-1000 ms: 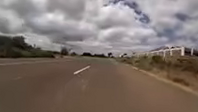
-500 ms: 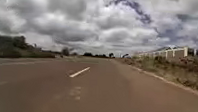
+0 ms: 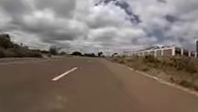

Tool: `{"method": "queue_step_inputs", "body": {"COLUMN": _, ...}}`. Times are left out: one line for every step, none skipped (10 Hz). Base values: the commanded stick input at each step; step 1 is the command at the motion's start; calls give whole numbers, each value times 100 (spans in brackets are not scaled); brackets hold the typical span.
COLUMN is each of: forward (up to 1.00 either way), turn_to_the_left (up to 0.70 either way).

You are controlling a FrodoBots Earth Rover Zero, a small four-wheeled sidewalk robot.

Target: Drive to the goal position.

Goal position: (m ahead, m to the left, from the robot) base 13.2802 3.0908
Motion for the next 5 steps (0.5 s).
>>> {"method": "queue_step_inputs", "body": {"forward": 85, "turn_to_the_left": -34}}
{"method": "queue_step_inputs", "body": {"forward": 85, "turn_to_the_left": -34}}
{"method": "queue_step_inputs", "body": {"forward": 85, "turn_to_the_left": -28}}
{"method": "queue_step_inputs", "body": {"forward": 85, "turn_to_the_left": -11}}
{"method": "queue_step_inputs", "body": {"forward": 85, "turn_to_the_left": 0}}
